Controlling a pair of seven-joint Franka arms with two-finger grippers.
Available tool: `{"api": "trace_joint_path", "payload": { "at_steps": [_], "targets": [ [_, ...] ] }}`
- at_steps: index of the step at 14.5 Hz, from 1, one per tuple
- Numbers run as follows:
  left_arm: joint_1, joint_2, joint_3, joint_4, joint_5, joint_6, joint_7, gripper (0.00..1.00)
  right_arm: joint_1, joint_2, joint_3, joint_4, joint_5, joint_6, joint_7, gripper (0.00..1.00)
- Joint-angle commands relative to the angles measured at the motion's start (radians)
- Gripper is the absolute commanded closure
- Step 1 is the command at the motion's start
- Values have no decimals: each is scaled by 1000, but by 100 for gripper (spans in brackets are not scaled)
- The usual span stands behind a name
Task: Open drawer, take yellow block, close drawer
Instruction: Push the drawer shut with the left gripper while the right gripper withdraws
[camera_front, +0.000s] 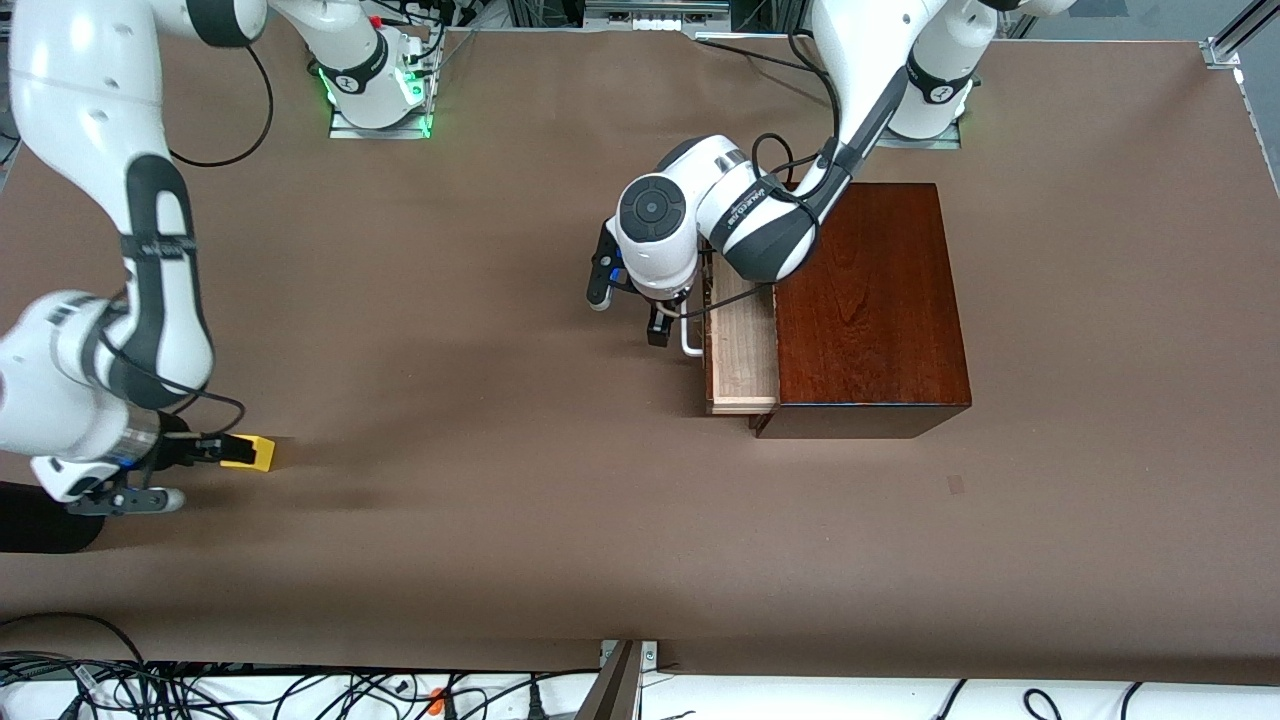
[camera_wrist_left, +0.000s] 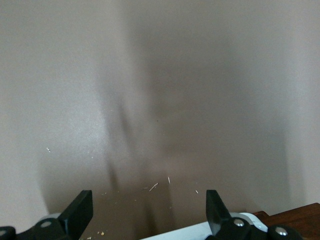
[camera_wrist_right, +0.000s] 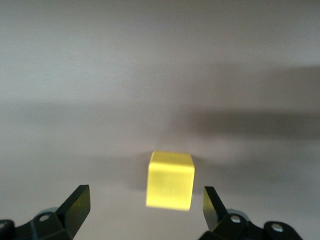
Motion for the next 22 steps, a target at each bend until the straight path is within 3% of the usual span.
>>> {"api": "trace_joint_path", "payload": {
  "at_steps": [1,5,8,11,14,17,19,22],
  "targets": [
    [9,-25,19,-8,32,-81,23,0,7,-158,4,-33,-60,-144,7,0],
    [50,-45,18,-5,65,-160,23,0,48,-317,8,-37,-149,-384,118,0],
    [79,-62,18,-3,65,-210,21,0,108,-412,11,-54,-227,-469,237,0],
    [105,-67,18,-2,78,-246,21,0,111,-479,18,-72,-234,-552,253,0],
    [113,-67,18,-2,79,-251,21,0,111,-585,16,-196,-243,-529,291,0],
    [127,-67,18,1,75,-249,21,0,113,-705,40,-356,-269,-419,326,0],
    [151,-79,-8,39,26,-249,10,0,111,-722,65,-370,-289,-406,357,0],
    [159,-158,-5,66,-166,-276,-84,0,105,-722,87,-352,-303,-416,365,0]
  ]
}}
